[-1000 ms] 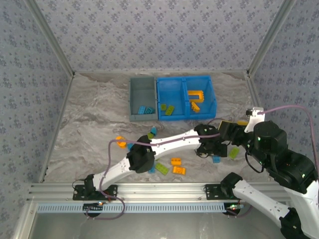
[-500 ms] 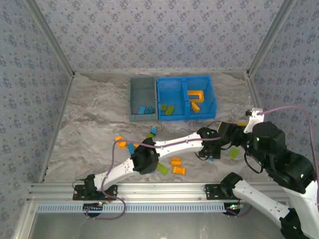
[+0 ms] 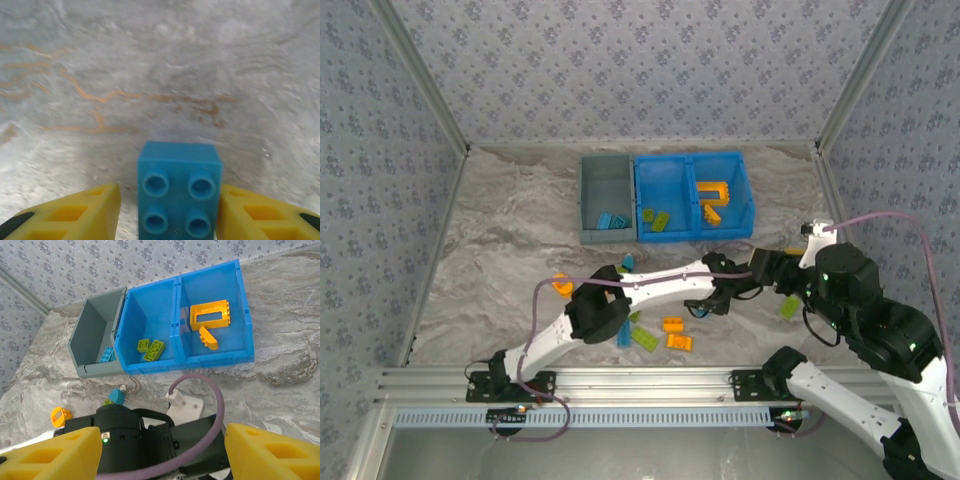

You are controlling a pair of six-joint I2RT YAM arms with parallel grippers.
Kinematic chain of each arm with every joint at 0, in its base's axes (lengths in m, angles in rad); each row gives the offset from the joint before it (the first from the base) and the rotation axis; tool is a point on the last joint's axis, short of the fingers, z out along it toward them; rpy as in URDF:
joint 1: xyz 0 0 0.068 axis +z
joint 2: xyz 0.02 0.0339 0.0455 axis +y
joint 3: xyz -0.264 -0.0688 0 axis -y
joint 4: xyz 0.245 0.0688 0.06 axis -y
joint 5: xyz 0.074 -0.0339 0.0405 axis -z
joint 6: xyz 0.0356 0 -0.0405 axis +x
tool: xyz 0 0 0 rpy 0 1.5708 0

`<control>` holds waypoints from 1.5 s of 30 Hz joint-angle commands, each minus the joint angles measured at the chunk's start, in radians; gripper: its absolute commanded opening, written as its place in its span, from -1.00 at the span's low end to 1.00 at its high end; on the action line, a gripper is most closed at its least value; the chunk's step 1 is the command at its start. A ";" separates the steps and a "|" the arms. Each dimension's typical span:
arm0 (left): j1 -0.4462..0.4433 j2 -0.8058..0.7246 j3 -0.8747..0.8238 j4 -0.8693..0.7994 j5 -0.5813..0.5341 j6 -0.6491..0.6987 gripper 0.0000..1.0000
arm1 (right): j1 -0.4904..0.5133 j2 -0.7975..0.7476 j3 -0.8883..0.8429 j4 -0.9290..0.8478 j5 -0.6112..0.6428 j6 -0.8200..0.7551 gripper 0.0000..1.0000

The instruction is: Sort the legos into containers by color

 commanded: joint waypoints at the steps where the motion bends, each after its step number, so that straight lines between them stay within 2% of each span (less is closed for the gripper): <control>1: 0.022 -0.015 -0.019 -0.051 -0.048 0.035 -0.02 | -0.001 -0.022 -0.010 0.010 -0.022 0.017 0.38; 2: 0.026 -0.021 -0.029 -0.049 -0.053 0.035 -0.13 | -0.001 -0.026 -0.012 0.009 -0.022 0.018 0.38; 3: 0.030 -0.035 -0.047 -0.033 -0.052 0.044 -0.44 | 0.000 -0.030 -0.013 0.007 -0.021 0.018 0.38; 4: 0.036 -0.052 -0.066 -0.021 -0.050 0.044 -0.64 | -0.001 -0.033 -0.014 0.007 -0.022 0.016 0.38; 5: 0.040 -0.076 -0.093 -0.010 -0.055 0.040 -0.78 | 0.000 -0.033 -0.017 0.007 -0.025 0.012 0.38; 6: 0.046 -0.110 -0.120 -0.002 -0.065 0.034 -0.81 | -0.001 -0.034 -0.021 0.008 -0.029 0.009 0.38; 13: 0.095 -0.433 -0.341 0.001 -0.217 0.019 -0.76 | 0.000 -0.025 -0.137 0.109 -0.121 -0.011 0.38; 16: 0.159 -0.569 -0.432 -0.002 -0.260 0.047 -0.72 | 0.011 0.005 -0.212 0.215 -0.186 -0.017 0.34; 19: 0.270 -0.658 -0.501 0.014 -0.246 0.111 -0.72 | 0.078 0.071 -0.284 0.357 -0.189 -0.005 0.30; 22: 0.394 -0.687 -0.526 0.047 -0.223 0.198 -0.72 | 0.242 0.164 -0.316 0.530 -0.067 -0.033 0.30; 25: 0.503 -0.660 -0.513 0.110 -0.214 0.297 -0.70 | 0.397 0.303 -0.314 0.686 0.065 -0.077 0.31; 30: 0.656 -0.499 -0.379 0.131 -0.145 0.352 -0.70 | 0.494 0.486 -0.344 0.941 0.165 -0.097 0.33; 33: 0.684 -0.388 -0.267 0.115 -0.151 0.368 -0.67 | 0.517 0.546 -0.347 1.025 0.208 -0.107 0.35; 39: 0.689 -0.164 0.003 -0.007 -0.198 0.359 -0.57 | 0.517 0.572 -0.345 1.029 0.231 -0.087 0.36; 42: 0.696 -0.094 0.067 -0.033 -0.220 0.346 -0.50 | 0.516 0.560 -0.355 1.012 0.235 -0.078 0.36; 45: 0.699 -0.060 0.105 -0.056 -0.228 0.337 -0.34 | 0.516 0.541 -0.372 0.999 0.240 -0.066 0.36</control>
